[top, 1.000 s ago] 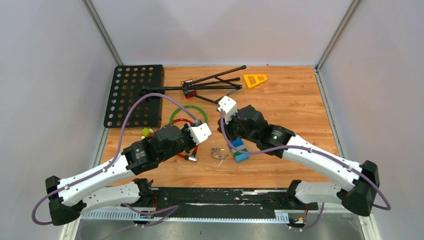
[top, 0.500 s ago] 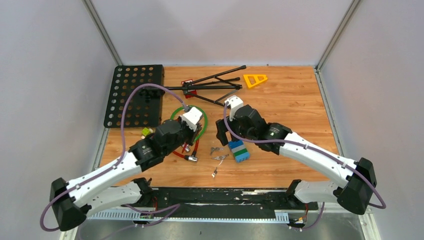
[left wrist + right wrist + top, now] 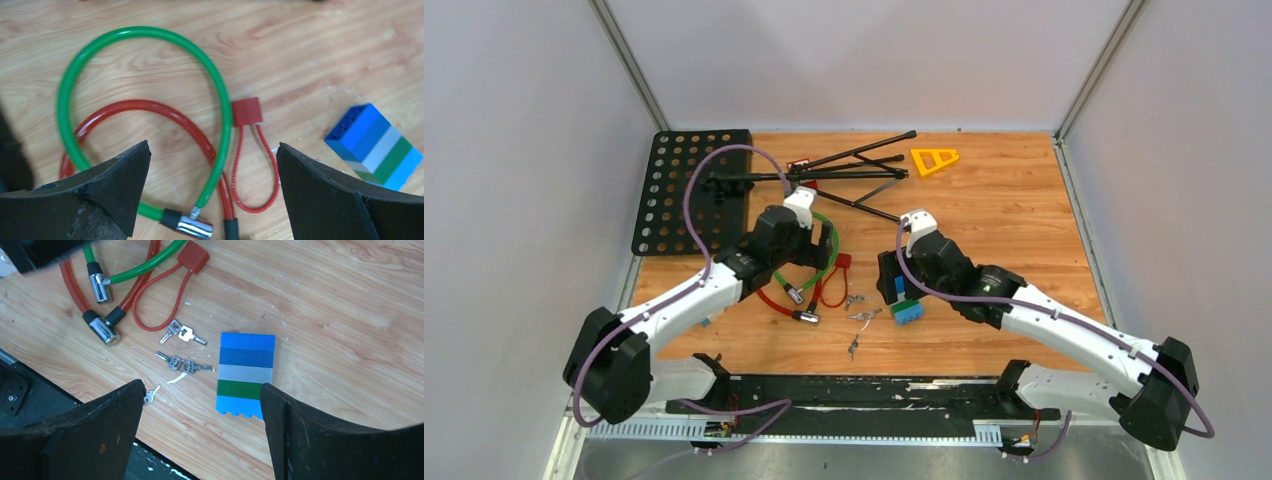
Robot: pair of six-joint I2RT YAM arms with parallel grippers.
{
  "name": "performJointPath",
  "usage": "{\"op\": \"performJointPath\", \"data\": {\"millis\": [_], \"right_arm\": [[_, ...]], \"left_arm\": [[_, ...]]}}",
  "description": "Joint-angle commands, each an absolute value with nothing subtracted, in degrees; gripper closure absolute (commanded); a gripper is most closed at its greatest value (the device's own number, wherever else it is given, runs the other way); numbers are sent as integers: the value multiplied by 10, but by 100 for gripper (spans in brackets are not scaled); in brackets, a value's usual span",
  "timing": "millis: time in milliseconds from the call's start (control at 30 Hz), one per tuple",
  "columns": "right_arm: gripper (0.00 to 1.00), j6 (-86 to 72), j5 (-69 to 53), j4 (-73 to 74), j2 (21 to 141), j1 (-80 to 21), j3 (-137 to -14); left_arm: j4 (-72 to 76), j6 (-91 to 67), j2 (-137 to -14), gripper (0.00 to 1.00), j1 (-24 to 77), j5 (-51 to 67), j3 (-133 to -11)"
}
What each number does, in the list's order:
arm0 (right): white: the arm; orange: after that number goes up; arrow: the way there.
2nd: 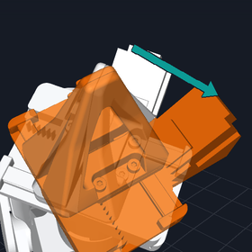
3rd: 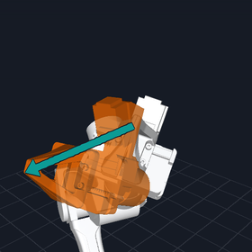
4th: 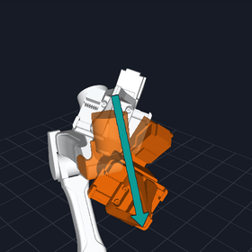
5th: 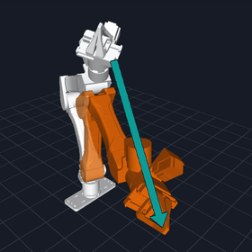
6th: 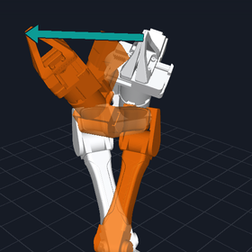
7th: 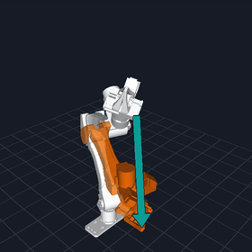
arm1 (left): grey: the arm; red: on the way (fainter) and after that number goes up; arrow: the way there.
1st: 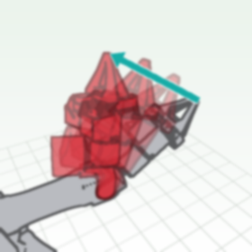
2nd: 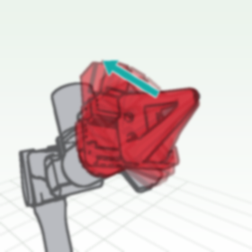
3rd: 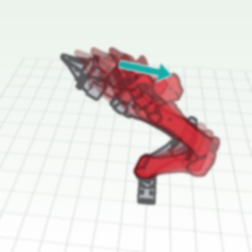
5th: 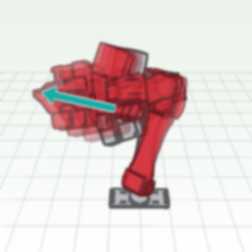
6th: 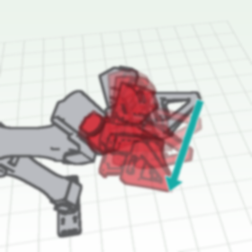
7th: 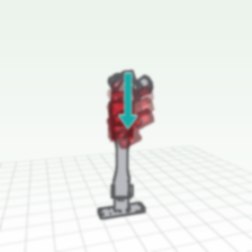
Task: Lock with the key
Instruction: Place the lock at the center of the board, then reset both arms
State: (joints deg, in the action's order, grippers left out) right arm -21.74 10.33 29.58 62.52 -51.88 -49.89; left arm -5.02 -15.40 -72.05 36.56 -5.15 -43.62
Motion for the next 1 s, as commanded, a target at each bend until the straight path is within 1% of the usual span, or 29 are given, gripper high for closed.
{"op": "performJointPath", "data": {"millis": [0, 100, 167, 300, 367, 433, 467, 567, 600, 667, 733, 833, 867, 900, 967], "right_arm": [[13, -240, 141, 292, 599, -516, -480], [11, -246, 133, 300, 618, -510, -483], [10, -246, 87, 309, 647, -497, -495], [4, -231, -1, 341, 715, -492, -542], [3, -228, -45, 334, 728, -483, -547], [3, -239, -119, 296, 727, -434, -526], [3, -253, -169, 274, 722, -393, -511], [4, -288, -236, 223, 679, -263, -470], [4, -300, -236, 196, 638, -215, -449], [4, -315, -198, 165, 561, -172, -423], [4, -308, -118, 154, 488, -166, -405], [5, -284, -36, 128, 397, -166, -365], [5, -265, -28, 114, 373, -166, -347], [1, -239, -32, 94, 347, -166, -325], [0, -222, -25, 85, 315, -166, -297]], "left_arm": [[-77, -187, -663, 0, 306, -48, -435], [-130, -180, -638, 0, 287, -85, -436], [-160, -177, -626, 0, 285, -109, -444], [-210, -161, -604, 0, 285, -118, -470], [-223, -148, -591, 0, 285, -126, -476], [-224, -123, -573, 0, 285, -116, -473], [-223, -115, -565, 0, 285, -115, -469], [-247, -113, -555, 0, 285, -139, -471], [-265, -116, -557, 0, 285, -151, -477], [-291, -118, -555, 0, 285, -170, -481], [-296, -122, -540, 0, 285, -183, -471], [-281, -121, -503, 0, 285, -180, -447], [-275, -119, -491, 0, 285, -180, -435], [-267, -115, -479, 0, 285, -179, -429], [-268, -111, -471, 0, 285, -189, -429]]}}
